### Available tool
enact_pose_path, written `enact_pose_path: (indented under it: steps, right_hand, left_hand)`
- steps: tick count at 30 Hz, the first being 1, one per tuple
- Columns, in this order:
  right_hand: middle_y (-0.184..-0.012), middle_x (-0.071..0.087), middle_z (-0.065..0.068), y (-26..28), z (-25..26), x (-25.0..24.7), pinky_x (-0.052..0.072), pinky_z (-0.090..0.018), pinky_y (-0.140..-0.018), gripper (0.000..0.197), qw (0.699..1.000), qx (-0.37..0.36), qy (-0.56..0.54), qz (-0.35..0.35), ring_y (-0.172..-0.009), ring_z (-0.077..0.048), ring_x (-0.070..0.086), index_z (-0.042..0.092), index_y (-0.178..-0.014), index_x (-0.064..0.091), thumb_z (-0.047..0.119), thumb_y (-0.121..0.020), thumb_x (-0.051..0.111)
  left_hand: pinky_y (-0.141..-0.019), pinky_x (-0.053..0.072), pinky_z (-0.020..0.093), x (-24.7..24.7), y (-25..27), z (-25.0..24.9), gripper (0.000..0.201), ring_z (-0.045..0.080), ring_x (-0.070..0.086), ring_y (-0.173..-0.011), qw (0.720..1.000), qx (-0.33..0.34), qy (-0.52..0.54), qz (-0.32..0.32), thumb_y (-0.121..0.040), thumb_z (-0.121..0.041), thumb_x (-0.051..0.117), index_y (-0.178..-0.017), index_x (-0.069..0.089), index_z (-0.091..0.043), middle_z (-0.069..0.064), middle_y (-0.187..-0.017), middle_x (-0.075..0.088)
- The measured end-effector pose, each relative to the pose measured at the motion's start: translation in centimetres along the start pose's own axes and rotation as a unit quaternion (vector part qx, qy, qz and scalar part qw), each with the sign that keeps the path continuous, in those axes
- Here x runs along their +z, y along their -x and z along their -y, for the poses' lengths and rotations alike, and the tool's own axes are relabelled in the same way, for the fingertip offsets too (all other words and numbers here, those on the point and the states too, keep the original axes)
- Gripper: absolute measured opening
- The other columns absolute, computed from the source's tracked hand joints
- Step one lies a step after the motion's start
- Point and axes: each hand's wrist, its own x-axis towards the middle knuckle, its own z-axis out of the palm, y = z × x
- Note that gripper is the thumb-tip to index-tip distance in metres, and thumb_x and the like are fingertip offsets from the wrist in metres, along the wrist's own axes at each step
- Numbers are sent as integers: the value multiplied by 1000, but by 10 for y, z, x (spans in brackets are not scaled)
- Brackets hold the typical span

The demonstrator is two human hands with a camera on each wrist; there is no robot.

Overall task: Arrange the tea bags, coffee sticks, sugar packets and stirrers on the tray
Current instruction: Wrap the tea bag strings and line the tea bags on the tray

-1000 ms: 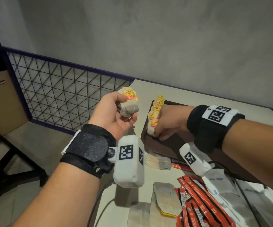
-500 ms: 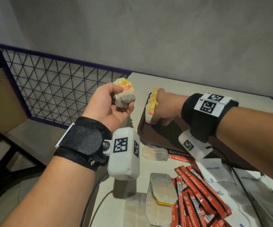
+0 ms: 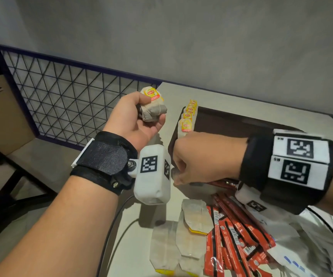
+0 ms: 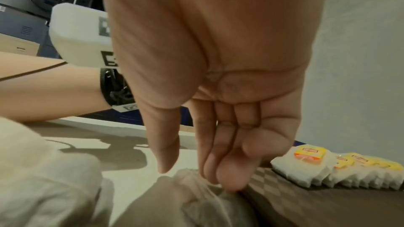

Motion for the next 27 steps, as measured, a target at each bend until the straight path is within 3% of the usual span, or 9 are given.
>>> enact_pose_path:
  steps: [5, 8, 9, 11, 13, 14, 17, 20, 27]
  right_hand:
    - [-71, 70, -5, 2, -1, -8, 61, -43, -65, 22, 998, 30, -53, 5, -68, -24, 67, 14, -73, 73, 31, -86, 68]
    - [-66, 69, 4, 3, -22, -26, 57, -32, -63, 15, 976, 110, -145, -118, -70, -16, 66, 16, -77, 72, 21, -86, 61]
    - [-61, 66, 6, 3, -30, -31, 53, -27, -59, 15, 949, 138, -212, -187, -64, -10, 64, 16, -79, 72, 18, -87, 60]
    - [-59, 64, 6, 5, -43, -40, 49, -25, -52, 13, 848, 174, -398, -303, -53, -8, 60, 13, -83, 71, 10, -89, 60]
    - [-77, 66, -7, 8, -49, -48, 49, -28, -50, 9, 748, 187, -541, -337, -56, -16, 61, 4, -92, 71, 6, -90, 62]
    - [-84, 66, -11, 9, -51, -49, 49, -29, -52, 12, 725, 192, -577, -323, -59, -18, 61, 0, -99, 70, 7, -91, 65]
    - [-93, 68, -11, 8, -51, -44, 49, -32, -59, 23, 730, 189, -610, -241, -67, -20, 61, 2, -108, 70, 19, -93, 71]
    - [-89, 68, -9, 6, -48, -37, 48, -32, -61, 19, 748, 170, -615, -182, -69, -19, 63, 7, -101, 71, 22, -91, 75]
    - [-82, 68, -9, 7, -49, -35, 47, -27, -57, 14, 735, 142, -638, -179, -63, -15, 63, 9, -96, 66, 14, -88, 77]
  left_hand:
    - [-55, 57, 24, 0, 1, 1, 20, 29, 61, -92, 999, -15, -31, 19, -93, -8, 55, -112, 59, -3, 16, -101, 62]
    - [-50, 54, 22, 2, 2, 3, 18, 25, 63, -88, 997, -22, -70, 36, -93, -7, 59, -111, 62, -6, 16, -100, 64]
    - [-49, 53, 21, 3, 2, 4, 16, 23, 64, -84, 996, -22, -82, 40, -93, -7, 61, -108, 63, -6, 16, -99, 64]
    - [-48, 52, 20, 4, 3, 7, 9, 19, 67, -70, 994, -20, -99, 47, -91, -6, 64, -100, 65, -6, 15, -93, 67]
    - [-47, 51, 19, 4, 4, 10, 8, 17, 68, -63, 992, -12, -112, 56, -91, -5, 66, -98, 66, -7, 15, -93, 68]
    - [-47, 50, 18, 4, 4, 11, 9, 17, 69, -63, 991, -9, -119, 61, -90, -5, 67, -99, 66, -7, 15, -95, 69]
    - [-47, 49, 17, 5, 4, 14, 12, 16, 69, -65, 988, -3, -133, 81, -90, -4, 68, -101, 67, -8, 13, -95, 71]
    - [-47, 49, 15, 6, 6, 15, 16, 13, 68, -61, 984, 1, -145, 105, -91, -4, 68, -106, 66, -10, 9, -86, 72]
    - [-44, 48, 17, 7, 3, 17, 25, 12, 65, -61, 986, -4, -146, 75, -90, -16, 72, -113, 67, -10, 7, -89, 70]
